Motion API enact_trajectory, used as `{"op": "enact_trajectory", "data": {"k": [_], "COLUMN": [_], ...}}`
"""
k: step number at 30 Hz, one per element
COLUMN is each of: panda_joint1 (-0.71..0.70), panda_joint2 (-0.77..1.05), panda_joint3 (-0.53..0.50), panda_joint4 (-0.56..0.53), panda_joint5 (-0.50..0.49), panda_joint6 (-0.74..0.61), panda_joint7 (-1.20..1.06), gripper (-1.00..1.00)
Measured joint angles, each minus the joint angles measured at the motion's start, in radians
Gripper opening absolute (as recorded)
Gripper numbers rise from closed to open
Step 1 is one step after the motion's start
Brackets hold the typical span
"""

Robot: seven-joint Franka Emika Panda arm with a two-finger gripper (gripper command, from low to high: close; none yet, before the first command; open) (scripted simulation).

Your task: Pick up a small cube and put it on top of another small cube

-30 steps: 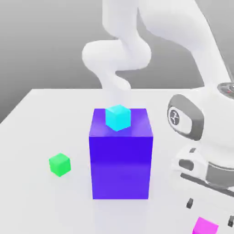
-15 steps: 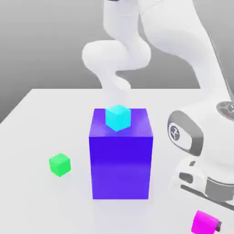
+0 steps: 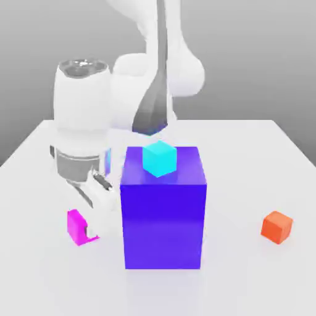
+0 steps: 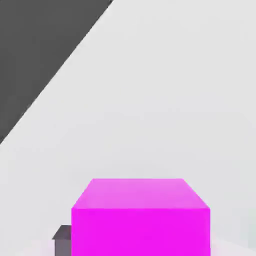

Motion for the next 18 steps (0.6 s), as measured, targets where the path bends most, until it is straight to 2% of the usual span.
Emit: {"op": "enact_trajectory", "data": {"k": [6,11,15,16,18], "panda_joint1": [-0.124,-0.114,-0.087,-0.077,-0.095], "panda_joint2": [-0.174,-0.050,0.092,0.111,0.111], "panda_joint3": [-0.143,-0.177,-0.173,-0.175,-0.175], "panda_joint4": [-0.216,-0.240,-0.236,-0.236,-0.236], "panda_joint5": [0.013,0.054,0.144,0.160,0.160], "panda_joint6": [0.017,0.151,0.287,0.304,0.304], "panda_joint7": [-0.112,-0.141,-0.202,-0.213,-0.213], "gripper": [-1.00,-1.00,-1.00,1.00,1.00]}}
